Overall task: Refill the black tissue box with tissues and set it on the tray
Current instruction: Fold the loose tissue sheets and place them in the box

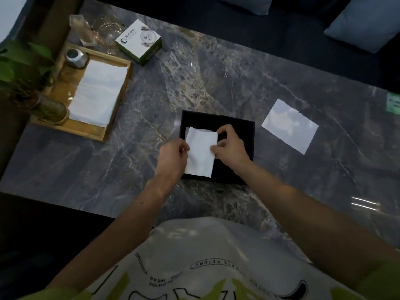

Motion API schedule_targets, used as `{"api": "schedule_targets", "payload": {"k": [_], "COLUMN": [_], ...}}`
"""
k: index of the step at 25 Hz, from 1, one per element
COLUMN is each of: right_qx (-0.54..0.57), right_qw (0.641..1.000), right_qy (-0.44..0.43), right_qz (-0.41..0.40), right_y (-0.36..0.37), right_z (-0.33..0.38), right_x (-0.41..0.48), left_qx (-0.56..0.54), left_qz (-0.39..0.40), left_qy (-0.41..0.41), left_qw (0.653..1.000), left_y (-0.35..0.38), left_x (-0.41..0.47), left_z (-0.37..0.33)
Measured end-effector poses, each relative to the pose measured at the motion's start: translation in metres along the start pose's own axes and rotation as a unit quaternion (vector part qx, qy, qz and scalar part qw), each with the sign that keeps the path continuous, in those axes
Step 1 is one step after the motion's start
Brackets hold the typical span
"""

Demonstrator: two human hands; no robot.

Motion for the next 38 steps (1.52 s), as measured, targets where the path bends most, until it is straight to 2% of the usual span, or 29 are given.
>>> {"api": "schedule_targets", "payload": {"k": [5, 11, 17, 27, 34, 38], "right_qx": [-0.078, -0.137, -0.291, -0.360, -0.428, -0.467], "right_qw": [0.996, 0.987, 0.940, 0.910, 0.868, 0.840], "right_qy": [-0.052, -0.079, -0.150, -0.158, -0.163, -0.225], "right_qz": [0.008, 0.035, 0.095, 0.129, 0.192, 0.164], "right_y": [0.010, 0.019, 0.031, 0.043, 0.040, 0.036], "right_z": [0.003, 0.014, 0.021, 0.010, 0.017, 0.013], "right_x": [0.011, 0.013, 0.014, 0.013, 0.008, 0.003], "left_qx": [0.063, 0.127, 0.188, 0.243, 0.277, 0.297], "left_qz": [0.073, 0.132, 0.182, 0.192, 0.197, 0.209], "left_qy": [0.037, 0.035, 0.045, 0.045, 0.077, 0.119], "left_qw": [0.995, 0.982, 0.964, 0.950, 0.937, 0.924], "left_y": [0.019, 0.032, 0.040, 0.040, 0.043, 0.044], "left_x": [0.007, 0.013, 0.015, 0.004, -0.005, -0.007], "left_z": [0.003, -0.001, -0.006, -0.011, -0.008, -0.004]}}
Point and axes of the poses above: each hand's wrist, its own x-axis towards the middle knuckle, its own y-axis out of the palm, z = x × y, the point moved 3 cm from there along x, towards the middle knuckle, and after that the axes turned 11 degrees about -z, right-handed, at the moved point
